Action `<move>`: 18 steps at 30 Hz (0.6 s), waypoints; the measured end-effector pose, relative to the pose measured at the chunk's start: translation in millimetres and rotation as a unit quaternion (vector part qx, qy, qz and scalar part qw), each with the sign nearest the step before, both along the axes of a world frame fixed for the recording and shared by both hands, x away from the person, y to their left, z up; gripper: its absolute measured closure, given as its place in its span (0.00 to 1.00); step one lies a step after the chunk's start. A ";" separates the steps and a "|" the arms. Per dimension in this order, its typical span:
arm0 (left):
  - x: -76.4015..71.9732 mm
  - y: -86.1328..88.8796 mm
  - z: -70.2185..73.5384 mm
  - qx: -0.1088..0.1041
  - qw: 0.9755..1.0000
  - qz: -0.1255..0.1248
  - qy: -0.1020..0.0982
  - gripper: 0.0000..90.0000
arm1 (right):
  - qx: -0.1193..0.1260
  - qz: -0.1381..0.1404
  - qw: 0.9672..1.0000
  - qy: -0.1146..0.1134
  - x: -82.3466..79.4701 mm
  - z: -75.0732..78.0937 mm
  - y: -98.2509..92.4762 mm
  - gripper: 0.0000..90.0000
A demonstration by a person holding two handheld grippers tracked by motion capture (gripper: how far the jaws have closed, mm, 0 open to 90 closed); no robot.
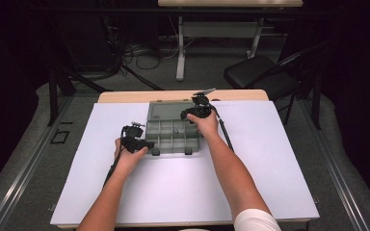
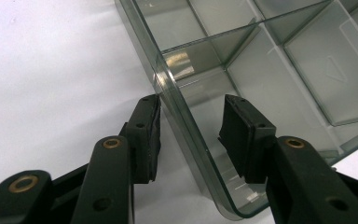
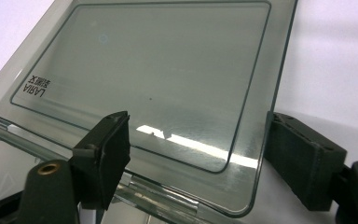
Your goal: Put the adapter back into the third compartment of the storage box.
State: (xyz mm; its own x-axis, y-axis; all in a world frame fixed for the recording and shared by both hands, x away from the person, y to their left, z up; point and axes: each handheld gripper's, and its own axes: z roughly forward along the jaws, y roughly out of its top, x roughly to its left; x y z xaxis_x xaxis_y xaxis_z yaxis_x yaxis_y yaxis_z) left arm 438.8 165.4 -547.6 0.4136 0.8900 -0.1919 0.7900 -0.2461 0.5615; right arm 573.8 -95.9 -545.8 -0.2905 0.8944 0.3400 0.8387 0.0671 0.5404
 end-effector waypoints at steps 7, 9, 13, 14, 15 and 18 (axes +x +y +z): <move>0.0 -0.2 0.0 0.001 1.000 -0.001 0.000 0.64 | -0.010 0.002 1.000 -0.003 0.1 0.5 -0.6 0.30; 0.0 -0.2 0.0 0.001 1.000 -0.002 0.000 0.64 | -0.010 0.003 1.000 -0.003 0.1 0.5 -0.7 0.31; -0.1 -0.4 0.2 0.002 1.000 -0.002 0.000 0.63 | -0.006 0.007 1.000 -0.003 0.8 0.3 -3.9 0.33; -0.1 -0.4 0.2 0.002 1.000 -0.002 0.000 0.63 | -0.004 0.006 1.000 -0.002 0.9 0.3 -4.3 0.34; 0.0 -0.4 0.2 0.002 1.000 -0.002 0.000 0.63 | 0.001 0.005 1.000 -0.004 1.0 -0.2 -4.6 0.34; -0.1 -0.7 0.0 0.002 1.000 -0.001 -0.001 0.63 | 0.001 0.010 1.000 -0.005 1.3 -0.3 -5.1 0.34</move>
